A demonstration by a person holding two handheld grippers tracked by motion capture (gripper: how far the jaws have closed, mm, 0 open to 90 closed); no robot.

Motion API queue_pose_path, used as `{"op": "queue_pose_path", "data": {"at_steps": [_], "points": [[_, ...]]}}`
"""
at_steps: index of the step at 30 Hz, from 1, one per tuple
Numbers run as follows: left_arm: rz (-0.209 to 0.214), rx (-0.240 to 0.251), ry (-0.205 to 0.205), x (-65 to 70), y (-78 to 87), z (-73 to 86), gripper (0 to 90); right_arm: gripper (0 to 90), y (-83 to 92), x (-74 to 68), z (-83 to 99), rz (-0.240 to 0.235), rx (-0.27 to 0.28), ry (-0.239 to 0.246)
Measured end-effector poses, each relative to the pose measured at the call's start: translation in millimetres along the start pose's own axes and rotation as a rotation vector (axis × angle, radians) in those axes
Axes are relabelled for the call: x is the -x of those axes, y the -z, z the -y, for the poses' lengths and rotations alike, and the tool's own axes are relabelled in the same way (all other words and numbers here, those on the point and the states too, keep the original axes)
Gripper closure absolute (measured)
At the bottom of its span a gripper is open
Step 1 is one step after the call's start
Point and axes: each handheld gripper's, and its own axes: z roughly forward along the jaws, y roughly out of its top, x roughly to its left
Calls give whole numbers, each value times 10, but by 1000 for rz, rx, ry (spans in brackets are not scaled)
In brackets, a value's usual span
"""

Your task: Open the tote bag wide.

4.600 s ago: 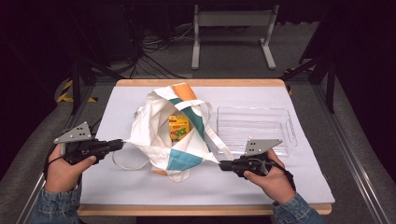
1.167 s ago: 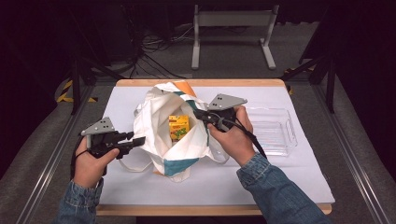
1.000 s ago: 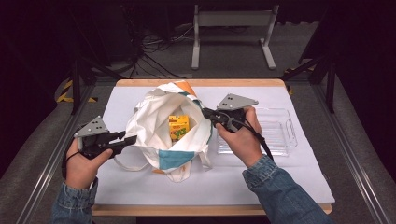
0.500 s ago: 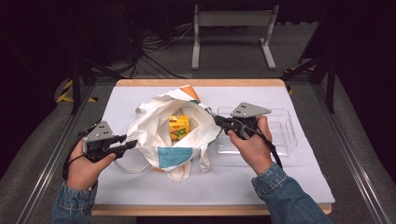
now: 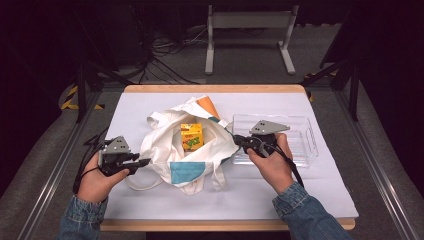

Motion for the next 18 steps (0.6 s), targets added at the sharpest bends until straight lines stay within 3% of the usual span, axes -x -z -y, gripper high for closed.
{"op": "queue_pose_path", "data": {"at_steps": [4, 7, 14, 18], "points": [[17, -15, 12, -12, -31, 16, 723, 872, 4, 2, -1, -11, 0, -7], [29, 25, 41, -22, 37, 8, 658, 846, 6, -12, -25, -20, 8, -9], [-4, 99, 68, -22, 244, -36, 429, 698, 38, -26, -120, -52, 55, -38], [-32, 154, 80, -30, 398, -54, 377, 640, 80, -62, -209, -64, 90, -28]]}}
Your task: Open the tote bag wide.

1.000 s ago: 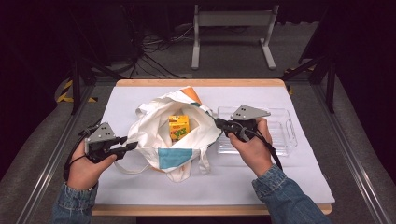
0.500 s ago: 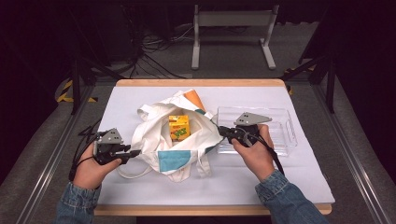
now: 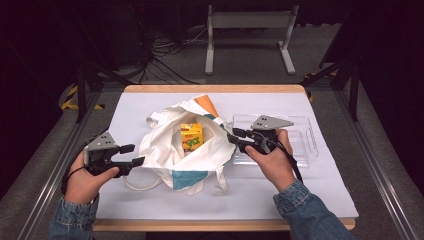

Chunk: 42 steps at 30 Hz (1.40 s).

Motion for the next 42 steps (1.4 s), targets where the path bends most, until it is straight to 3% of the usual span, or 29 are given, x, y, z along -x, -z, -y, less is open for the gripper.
{"op": "queue_pose_path", "data": {"at_steps": [4, 7, 10, 12, 14, 19, 22, 25, 28, 30, 35, 42], "points": [[-29, 79, 22, -14, 99, -55, 382, 608, 11, -32, -148, 3, 25, 33], [-58, 121, 57, -43, 76, -88, 388, 577, -40, -54, -296, 6, 34, 63], [-71, 134, 73, -62, 36, -120, 390, 565, -120, -77, -395, 3, 29, 87], [-81, 143, 62, -96, -45, -173, 389, 564, -271, -111, -506, -3, 3, 123], [-83, 142, 64, -101, -82, -188, 377, 564, -312, -119, -529, -1, -4, 133], [-90, 116, 48, -128, -250, -225, 367, 596, -588, -132, -638, 25, -56, 198], [-88, 105, 49, -143, -286, -222, 364, 726, -712, -106, -642, 51, -105, 236], [-78, 99, 47, -144, -315, -210, 365, 824, -778, -45, -624, 90, -121, 253], [-78, 82, 43, -150, -358, -199, 374, 839, -794, 11, -621, 108, -120, 242], [-76, 67, 42, -157, -389, -193, 437, 842, -815, 53, -609, 118, -127, 236], [-83, 4, 3, -144, -500, -171, 695, 843, -908, 135, -555, 128, -163, 214], [-79, -120, -35, -139, -761, -87, 774, 844, -1152, 269, -440, 145, -255, 193]]}}
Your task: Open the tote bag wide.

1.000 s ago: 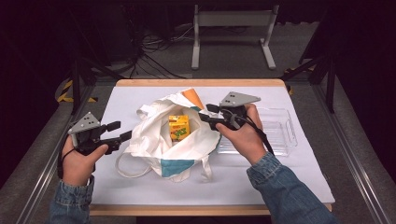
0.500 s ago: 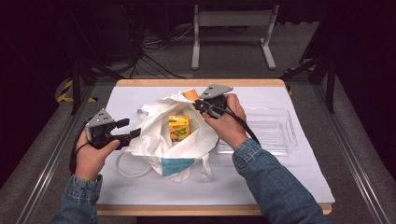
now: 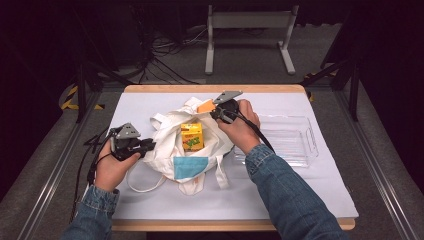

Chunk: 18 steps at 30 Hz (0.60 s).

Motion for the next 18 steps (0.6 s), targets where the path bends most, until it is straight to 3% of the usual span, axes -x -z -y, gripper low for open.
{"op": "queue_pose_path", "data": {"at_steps": [3, 12, 15, 18], "points": [[17, -24, 7, -21, -55, 33, 785, 843, -50, 4, 0, -3, -36, 2], [45, -22, 27, -40, -83, 85, 791, 844, -267, -19, 81, -48, -172, -5], [52, -4, 45, -47, -50, 91, 769, 842, -271, -19, 89, -54, -176, -13], [48, 54, 71, -60, 58, 83, 688, 834, -217, -16, 81, -58, -155, -26]]}}
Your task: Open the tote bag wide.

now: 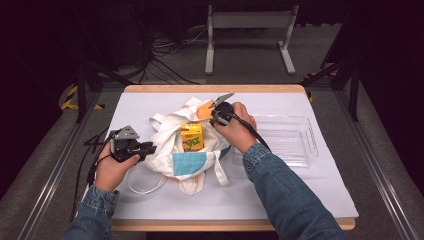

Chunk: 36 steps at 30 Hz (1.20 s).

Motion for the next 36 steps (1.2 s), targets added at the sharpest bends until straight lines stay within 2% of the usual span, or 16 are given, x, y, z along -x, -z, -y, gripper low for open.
{"op": "queue_pose_path", "data": {"at_steps": [2, 3, 4, 6, 7, 10, 12, 14, 19, 20, 23, 25, 28, 30, 33, 36], "points": [[-14, 50, -4, 7, 97, -23, 654, 799, 52, 2, 9, -11, 33, -15], [-14, 50, -4, 7, 97, -23, 654, 766, 83, 5, 17, -16, 59, -24], [-15, 72, -6, 26, 151, -41, 654, 766, 83, 5, 17, -16, 59, -24], [-15, 126, -23, 101, 271, -84, 663, 708, 200, 14, 29, -34, 139, -51], [-15, 126, -23, 101, 271, -84, 671, 708, 200, 14, 29, -34, 139, -51], [10, 145, -50, 208, 373, -140, 685, 671, 334, 17, 28, -46, 207, -69], [58, 159, -66, 347, 448, -187, 713, 637, 472, 24, 27, -59, 269, -80], [119, 157, -91, 457, 471, -218, 731, 637, 542, 22, 30, -63, 297, -90], [251, 140, -142, 733, 445, -280, 773, 662, 729, 6, 62, -69, 340, -90], [251, 140, -142, 733, 445, -280, 778, 662, 729, 6, 62, -69, 340, -90], [270, 104, -186, 895, 373, -313, 778, 673, 794, -13, 91, -76, 348, -89], [287, 77, -195, 953, 271, -309, 786, 684, 816, -22, 109, -79, 353, -87], [289, 36, -191, 952, 104, -268, 810, 691, 826, -34, 125, -86, 358, -89], [268, 3, -187, 935, -17, -227, 820, 694, 828, -42, 133, -89, 358, -90], [266, -35, -180, 947, -148, -177, 821, 699, 819, -51, 139, -93, 355, -90], [259, -90, -190, 980, -282, -124, 829, 700, 810, -58, 138, -97, 358, -90]]}}
